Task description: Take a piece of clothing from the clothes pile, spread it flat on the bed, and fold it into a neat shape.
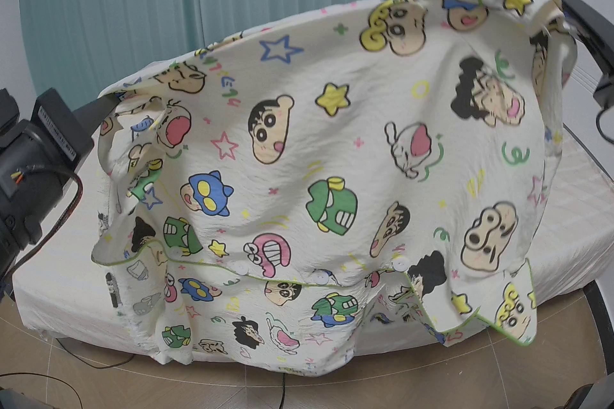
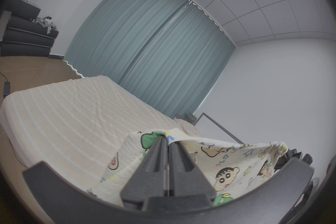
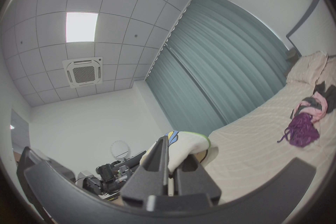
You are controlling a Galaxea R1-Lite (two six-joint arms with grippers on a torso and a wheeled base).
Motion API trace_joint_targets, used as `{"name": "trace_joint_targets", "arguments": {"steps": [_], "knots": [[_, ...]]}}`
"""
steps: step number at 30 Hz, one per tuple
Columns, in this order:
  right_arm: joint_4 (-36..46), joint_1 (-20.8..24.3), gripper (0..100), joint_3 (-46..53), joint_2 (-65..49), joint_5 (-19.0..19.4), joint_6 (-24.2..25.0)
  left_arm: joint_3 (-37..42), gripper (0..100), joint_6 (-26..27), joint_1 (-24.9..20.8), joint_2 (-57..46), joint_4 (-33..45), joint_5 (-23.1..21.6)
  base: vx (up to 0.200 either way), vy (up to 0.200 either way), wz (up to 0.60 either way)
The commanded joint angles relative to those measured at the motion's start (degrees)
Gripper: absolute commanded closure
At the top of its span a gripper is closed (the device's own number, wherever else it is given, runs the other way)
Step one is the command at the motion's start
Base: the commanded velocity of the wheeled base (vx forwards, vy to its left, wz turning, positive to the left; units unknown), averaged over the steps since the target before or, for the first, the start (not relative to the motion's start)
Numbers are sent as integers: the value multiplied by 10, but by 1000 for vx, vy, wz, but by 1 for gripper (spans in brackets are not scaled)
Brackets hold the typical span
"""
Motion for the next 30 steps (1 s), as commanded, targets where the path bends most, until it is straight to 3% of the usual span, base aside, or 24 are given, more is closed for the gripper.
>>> {"name": "trace_joint_targets", "arguments": {"steps": [1,12,25,27,30], "knots": [[14,-77,100,-125,141,14,1,-52,100,1,58,99,10,-2,0,0,0],[12,-124,100,-191,310,11,5,-123,100,-6,133,256,9,-32,164,0,0],[12,-122,100,-231,387,-2,4,-195,100,-11,174,370,10,-51,200,0,0],[13,-122,100,-254,417,-28,4,-220,100,-11,185,411,10,-53,200,0,0],[13,-121,100,-253,437,-33,4,-229,100,-11,188,446,9,-52,200,0,0]]}}
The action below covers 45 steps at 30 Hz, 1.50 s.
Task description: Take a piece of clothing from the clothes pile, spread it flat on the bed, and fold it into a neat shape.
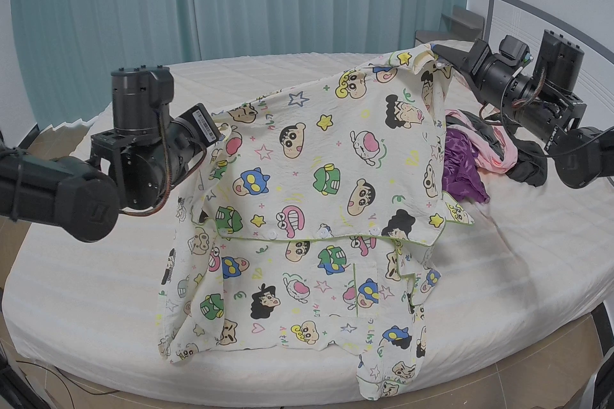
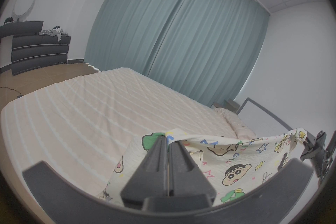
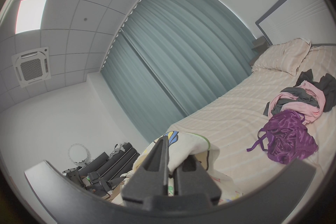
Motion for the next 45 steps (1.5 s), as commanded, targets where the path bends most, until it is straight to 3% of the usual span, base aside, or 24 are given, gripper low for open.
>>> {"name": "trace_joint_targets", "arguments": {"steps": [1,16,17,19,20,22,26,27,29,30,31,36,42,45], "knots": [[1,2,100,-13,59,-14,0,-29,100,0,13,88,-1,1,0,0,0],[0,6,100,-52,197,-63,8,-121,100,-1,67,272,-1,1,0,0,0],[1,7,100,-60,207,-68,13,-130,0,-1,70,283,-3,1,0,0,0],[4,11,100,-94,233,-89,37,-162,0,-9,82,305,-1,1,0,0,0],[4,11,0,-94,233,-89,37,-162,0,-9,82,305,-1,1,0,0,0],[11,14,0,-139,266,-97,63,-209,0,-15,90,335,5,1,0,0,0],[52,12,0,-203,310,-111,71,-250,0,-14,104,358,28,2,0,0,0],[69,13,0,-252,342,-155,93,-274,0,-15,116,368,46,3,0,0,0],[72,14,0,-274,358,-176,103,-281,0,-15,120,372,50,4,0,0,0],[79,14,0,-317,385,-223,113,-291,0,-15,132,373,55,5,0,0,0],[82,12,0,-320,385,-230,113,-293,0,-15,137,373,55,5,0,0,0],[114,5,0,-274,348,-228,111,-299,0,-13,160,367,58,6,0,0,0],[110,-16,0,-96,247,-152,88,-239,0,-28,169,302,85,1,0,0,0],[89,-21,0,-5,207,-143,87,-187,0,-52,168,259,84,-21,0,0,0]]}}
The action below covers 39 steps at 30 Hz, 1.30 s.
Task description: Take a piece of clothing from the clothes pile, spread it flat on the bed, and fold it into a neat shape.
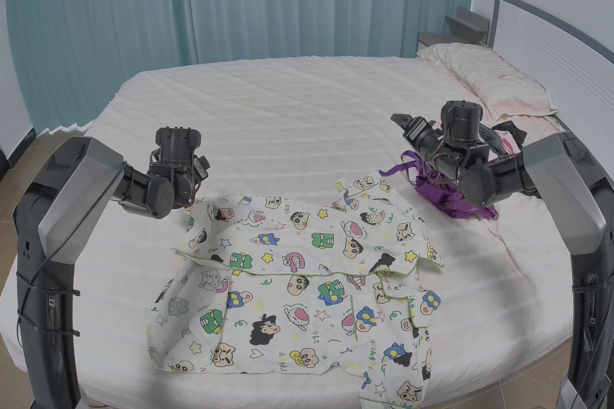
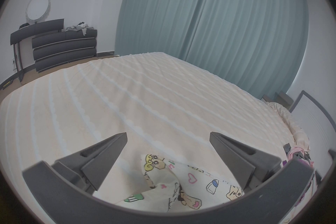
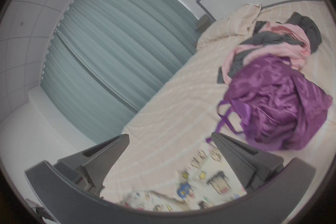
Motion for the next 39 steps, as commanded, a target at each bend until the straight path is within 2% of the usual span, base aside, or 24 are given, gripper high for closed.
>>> {"name": "trace_joint_targets", "arguments": {"steps": [1,5,9,14,15,21,26,27,30,34,39], "knots": [[-14,-22,0,235,-120,43,-10,89,0,-35,17,-97,16,-27,0,0,0],[-80,-34,0,392,-182,48,10,198,0,-80,16,-193,17,-107,0,0,0],[-155,-36,0,524,-214,56,18,292,0,-102,16,-258,15,-141,0,0,0],[-282,-39,0,647,-222,73,24,393,0,-140,13,-315,12,-185,0,0,0],[-325,-40,0,684,-220,77,29,432,0,-163,8,-333,12,-198,0,0,0],[-377,-41,0,742,-221,79,35,535,0,-228,-28,-383,-10,-239,0,0,0],[-378,-42,0,755,-222,93,45,586,0,-245,-46,-382,-50,-243,0,0,0],[-377,-49,0,756,-221,106,59,606,0,-262,-59,-382,-66,-244,0,0,0],[-377,-60,0,761,-218,129,75,626,0,-292,-83,-381,-84,-245,0,0,0],[-377,-65,0,768,-215,161,85,648,0,-300,-89,-368,-95,-244,0,0,0],[-378,-64,0,767,-209,164,85,662,0,-323,-89,-337,-119,-248,0,0,0]]}}
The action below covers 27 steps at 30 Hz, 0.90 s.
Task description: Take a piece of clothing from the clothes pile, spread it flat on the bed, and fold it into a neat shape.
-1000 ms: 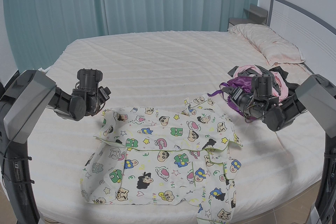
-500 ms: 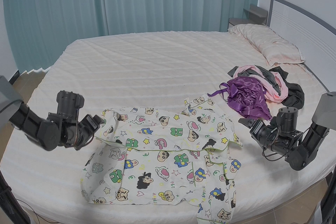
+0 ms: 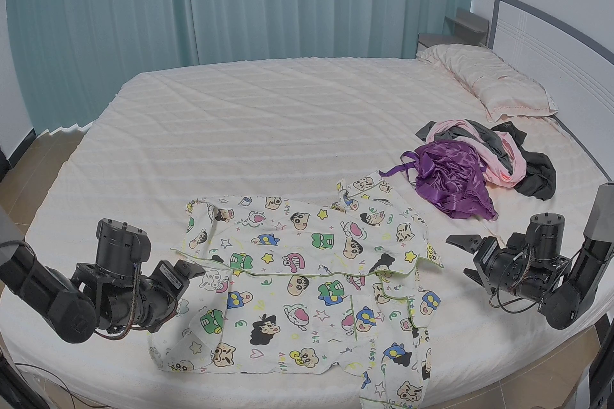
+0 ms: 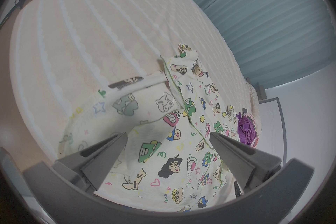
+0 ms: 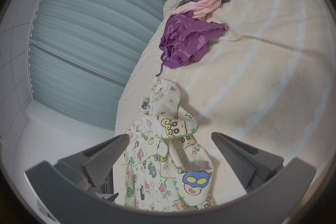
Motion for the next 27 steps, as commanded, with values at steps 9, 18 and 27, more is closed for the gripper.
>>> {"name": "trace_joint_targets", "arguments": {"steps": [9,18,27], "knots": [[-3,-1,0,3,4,1,0,28,0,-11,-19,77,-55,8,0,0,0],[-3,3,0,3,3,1,-1,32,0,-12,-26,78,-56,9,0,0,0],[-3,5,0,3,3,0,-1,28,0,-25,-26,100,-75,10,0,0,0]]}}
